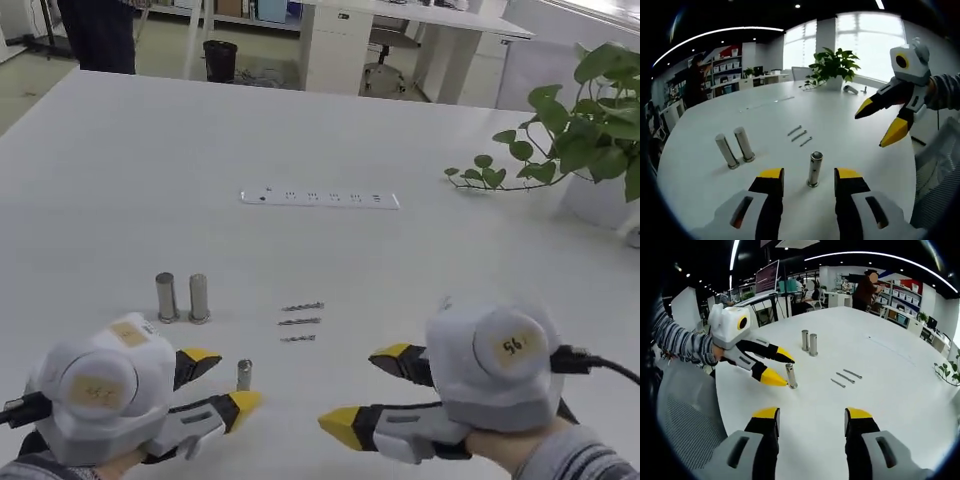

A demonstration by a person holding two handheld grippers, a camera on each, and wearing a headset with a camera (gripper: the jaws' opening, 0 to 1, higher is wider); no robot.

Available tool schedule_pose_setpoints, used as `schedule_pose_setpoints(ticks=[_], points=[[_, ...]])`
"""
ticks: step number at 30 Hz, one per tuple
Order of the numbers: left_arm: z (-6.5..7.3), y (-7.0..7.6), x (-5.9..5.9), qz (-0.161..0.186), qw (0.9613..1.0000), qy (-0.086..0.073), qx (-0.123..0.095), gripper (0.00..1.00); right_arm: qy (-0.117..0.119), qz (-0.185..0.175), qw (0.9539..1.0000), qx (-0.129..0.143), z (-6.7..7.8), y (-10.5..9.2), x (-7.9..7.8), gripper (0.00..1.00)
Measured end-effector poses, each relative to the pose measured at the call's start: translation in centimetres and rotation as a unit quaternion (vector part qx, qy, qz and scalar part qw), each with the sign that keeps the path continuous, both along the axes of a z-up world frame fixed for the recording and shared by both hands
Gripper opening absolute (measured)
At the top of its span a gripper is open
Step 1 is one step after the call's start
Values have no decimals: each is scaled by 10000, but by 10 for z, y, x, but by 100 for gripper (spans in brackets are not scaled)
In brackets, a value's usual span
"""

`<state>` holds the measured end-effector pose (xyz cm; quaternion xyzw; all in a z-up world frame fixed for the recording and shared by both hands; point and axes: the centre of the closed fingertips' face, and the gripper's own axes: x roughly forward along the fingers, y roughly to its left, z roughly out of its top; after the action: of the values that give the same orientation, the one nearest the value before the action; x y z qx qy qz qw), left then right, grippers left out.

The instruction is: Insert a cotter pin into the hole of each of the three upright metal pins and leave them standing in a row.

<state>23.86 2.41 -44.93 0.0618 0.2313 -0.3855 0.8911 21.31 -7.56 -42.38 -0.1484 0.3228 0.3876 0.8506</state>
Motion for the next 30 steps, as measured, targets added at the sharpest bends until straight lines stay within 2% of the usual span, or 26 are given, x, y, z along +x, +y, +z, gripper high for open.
schedule_pose_setpoints(ticks=[2, 5, 7, 9, 10, 11, 15, 18, 22, 24, 29, 30], points=[[1, 4, -4, 18, 10000, 32, 17, 39, 110, 145, 9997, -141, 0, 0, 5, 46], [4, 11, -6, 198, 9998, 70, -19, 45, 17, 461, 9980, -433, 1, 1, 16, 43], [6, 16, -8, 259, 9996, 92, -25, 47, -35, 689, 9952, -695, 0, 2, 27, 42], [13, 22, -7, 441, 9990, 29, -103, 50, -109, 805, 9931, -851, 0, 2, 36, 41], [19, 26, -6, 599, 9979, 2, -230, 51, -74, 863, 9920, -920, -1, 3, 41, 40], [20, 28, -7, 663, 9974, 44, -276, 52, -66, 897, 9915, -941, -1, 5, 45, 39], [24, 37, -8, 878, 9956, 76, -304, 55, 32, 1139, 9870, -1134, -6, 9, 59, 35], [27, 41, -11, 1039, 9932, 149, -500, 57, 156, 1353, 9823, -1282, -12, 12, 65, 32], [28, 46, -16, 1147, 9922, 118, -480, 59, 191, 1593, 9761, -1469, -21, 15, 76, 22], [29, 46, -19, 1173, 9919, 109, -477, 61, 194, 1703, 9731, -1537, -26, 18, 81, 23], [30, 51, -22, 1210, 9924, -25, -237, 62, 376, 1822, 9699, -1571, -40, 22, 90, 20], [29, 52, -23, 1225, 9922, -65, -210, 62, 496, 1845, 9704, -1478, -43, 24, 90, 18]])
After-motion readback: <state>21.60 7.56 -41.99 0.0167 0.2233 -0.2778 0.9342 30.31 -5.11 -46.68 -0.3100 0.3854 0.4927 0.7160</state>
